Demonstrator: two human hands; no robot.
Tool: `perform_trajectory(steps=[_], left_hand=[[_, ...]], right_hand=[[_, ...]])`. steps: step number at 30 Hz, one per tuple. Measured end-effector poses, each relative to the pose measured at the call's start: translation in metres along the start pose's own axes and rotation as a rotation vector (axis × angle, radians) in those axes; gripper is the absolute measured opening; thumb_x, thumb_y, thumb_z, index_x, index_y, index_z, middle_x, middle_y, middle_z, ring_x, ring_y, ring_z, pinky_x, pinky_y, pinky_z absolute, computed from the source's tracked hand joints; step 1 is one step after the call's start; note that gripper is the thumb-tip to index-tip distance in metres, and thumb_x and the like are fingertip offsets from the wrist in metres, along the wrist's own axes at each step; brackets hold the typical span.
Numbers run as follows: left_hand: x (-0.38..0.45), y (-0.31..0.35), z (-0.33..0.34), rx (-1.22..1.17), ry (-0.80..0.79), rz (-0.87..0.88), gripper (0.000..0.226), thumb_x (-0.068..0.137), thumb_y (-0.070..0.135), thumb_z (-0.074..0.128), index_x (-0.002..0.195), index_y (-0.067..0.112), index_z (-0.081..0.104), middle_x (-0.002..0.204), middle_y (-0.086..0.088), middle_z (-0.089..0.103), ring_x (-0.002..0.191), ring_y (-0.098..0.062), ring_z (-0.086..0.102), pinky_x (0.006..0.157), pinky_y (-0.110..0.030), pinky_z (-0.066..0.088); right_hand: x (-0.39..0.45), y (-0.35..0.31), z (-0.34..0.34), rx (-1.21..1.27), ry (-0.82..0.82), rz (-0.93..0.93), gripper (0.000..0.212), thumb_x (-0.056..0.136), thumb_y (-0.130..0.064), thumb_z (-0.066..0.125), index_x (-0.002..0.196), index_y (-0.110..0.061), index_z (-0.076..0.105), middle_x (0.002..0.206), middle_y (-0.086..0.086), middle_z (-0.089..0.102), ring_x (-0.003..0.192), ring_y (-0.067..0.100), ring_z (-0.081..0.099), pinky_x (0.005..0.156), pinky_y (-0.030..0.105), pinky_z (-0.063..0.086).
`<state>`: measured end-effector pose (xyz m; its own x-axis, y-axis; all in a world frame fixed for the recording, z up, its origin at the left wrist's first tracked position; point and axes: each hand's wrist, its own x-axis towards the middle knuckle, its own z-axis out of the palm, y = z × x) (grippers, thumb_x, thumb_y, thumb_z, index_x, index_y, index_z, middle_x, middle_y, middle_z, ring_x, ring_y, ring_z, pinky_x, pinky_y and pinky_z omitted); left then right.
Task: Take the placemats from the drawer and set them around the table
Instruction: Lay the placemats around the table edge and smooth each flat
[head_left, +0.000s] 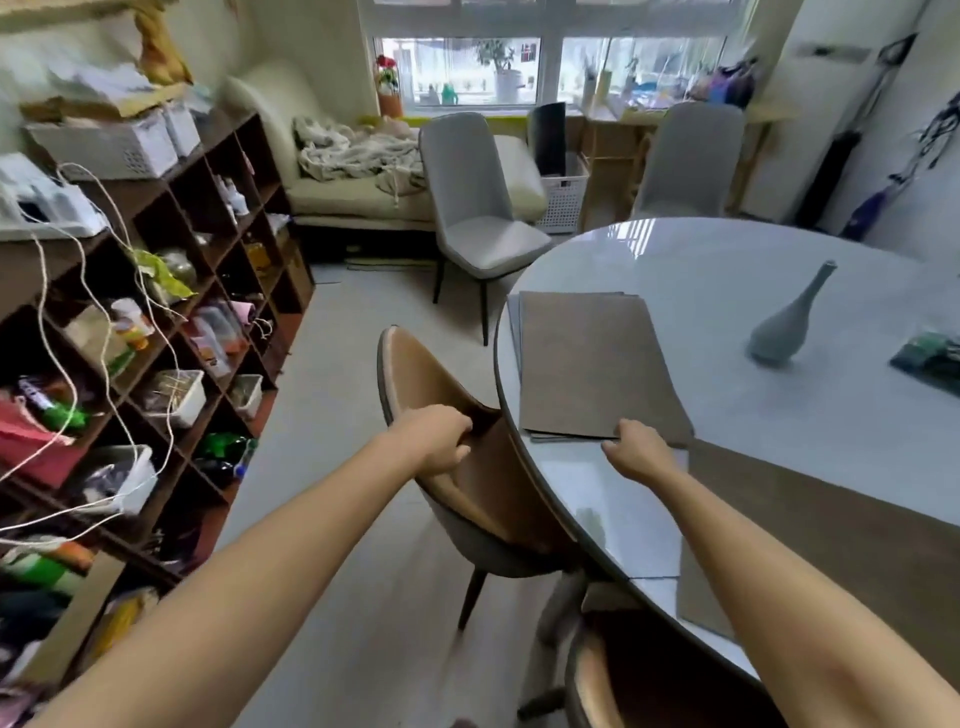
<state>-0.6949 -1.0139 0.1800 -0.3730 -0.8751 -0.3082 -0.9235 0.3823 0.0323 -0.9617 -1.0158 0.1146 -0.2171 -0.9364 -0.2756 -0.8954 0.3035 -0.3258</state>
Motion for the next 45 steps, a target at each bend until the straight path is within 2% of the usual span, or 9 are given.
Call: perform_trajectory(steps=[15,21,26,30,33,36,41,43,45], left_hand=[[0.241,-0.092,0.020,0.018,-0.192,0.364,0.050,0.097,0.034,0.047,0.142,0.014,0.041,0.137,-0.009,0.048,0.126,-0.029,0.047,0.099,-0.042,0.044],[0.302,-0.112,0.022,0.072,-0.280,0.501,0.050,0.097,0.034,0.047,0.142,0.014,0.041,0.137,-0.008,0.047,0.126,-0.029,0.046,0.098,-0.045,0.046],[0.326,-0.104,0.027,0.109,-0.351,0.572,0.048,0.097,0.034,0.046,0.140,0.012,0.041,0.141,-0.009,0.044,0.130,-0.028,0.042,0.101,-0.045,0.044],[0.335,-0.095,0.034,0.147,-0.298,0.669,0.057,0.097,0.033,0.046,0.148,0.013,0.030,0.153,-0.011,0.030,0.143,-0.030,0.024,0.114,-0.043,0.029],[0.340,-0.082,0.031,0.128,-0.176,0.730,0.076,0.096,0.037,0.049,0.155,0.021,0.004,0.162,-0.006,0.002,0.149,-0.030,-0.004,0.120,-0.046,0.006],[0.345,-0.062,0.017,0.069,0.007,0.777,0.086,0.092,0.043,0.057,0.155,0.023,0.002,0.162,-0.001,0.003,0.149,-0.028,-0.005,0.120,-0.048,0.001],[0.350,-0.027,-0.013,-0.014,0.234,0.730,0.050,0.086,0.033,0.065,0.133,0.022,0.054,0.132,-0.005,0.060,0.132,-0.027,0.045,0.115,-0.045,0.023],[0.333,-0.003,-0.031,-0.004,0.198,0.674,0.026,0.088,0.029,0.060,0.111,0.019,0.067,0.108,-0.012,0.069,0.105,-0.033,0.062,0.093,-0.040,0.045],[0.300,0.030,-0.042,0.064,0.219,0.755,0.018,0.090,0.024,0.056,0.100,0.016,0.069,0.098,-0.013,0.069,0.092,-0.035,0.064,0.073,-0.036,0.046]], right_hand=[[0.156,-0.097,0.098,0.033,0.048,0.243,0.064,0.086,-0.041,0.061,0.131,-0.001,0.040,0.142,0.016,0.038,0.135,0.030,0.032,0.110,0.040,0.033],[0.175,-0.113,0.122,0.035,-0.048,0.414,0.093,0.088,-0.040,0.063,0.151,-0.002,0.006,0.160,0.015,0.002,0.148,0.028,0.004,0.119,0.037,0.017],[0.181,-0.108,0.113,0.020,-0.140,0.403,0.073,0.093,-0.031,0.056,0.148,-0.001,0.016,0.158,0.017,0.007,0.147,0.029,0.011,0.114,0.040,0.028],[0.183,-0.112,0.096,-0.083,-0.200,0.354,0.031,0.094,-0.010,0.042,0.124,-0.002,0.046,0.134,0.021,0.045,0.124,0.038,0.046,0.091,0.043,0.043],[0.170,-0.113,0.076,-0.124,-0.057,0.294,0.021,0.086,0.002,0.047,0.104,-0.008,0.051,0.106,0.018,0.063,0.097,0.039,0.061,0.073,0.042,0.048],[0.138,-0.100,0.042,-0.035,0.206,0.262,0.030,0.090,0.000,0.047,0.115,-0.014,0.055,0.107,0.012,0.067,0.098,0.035,0.063,0.079,0.045,0.053],[0.040,-0.057,-0.019,-0.073,0.510,0.254,0.041,0.086,0.005,0.055,0.125,-0.008,0.059,0.120,0.010,0.067,0.103,0.031,0.066,0.088,0.042,0.054],[-0.002,-0.045,-0.033,-0.090,0.593,0.287,0.036,0.087,0.002,0.057,0.122,-0.007,0.061,0.115,0.011,0.068,0.097,0.033,0.068,0.083,0.043,0.056],[-0.048,-0.035,-0.041,-0.048,0.625,0.395,0.029,0.091,-0.002,0.051,0.118,-0.009,0.060,0.105,0.012,0.070,0.089,0.034,0.068,0.077,0.046,0.056]])
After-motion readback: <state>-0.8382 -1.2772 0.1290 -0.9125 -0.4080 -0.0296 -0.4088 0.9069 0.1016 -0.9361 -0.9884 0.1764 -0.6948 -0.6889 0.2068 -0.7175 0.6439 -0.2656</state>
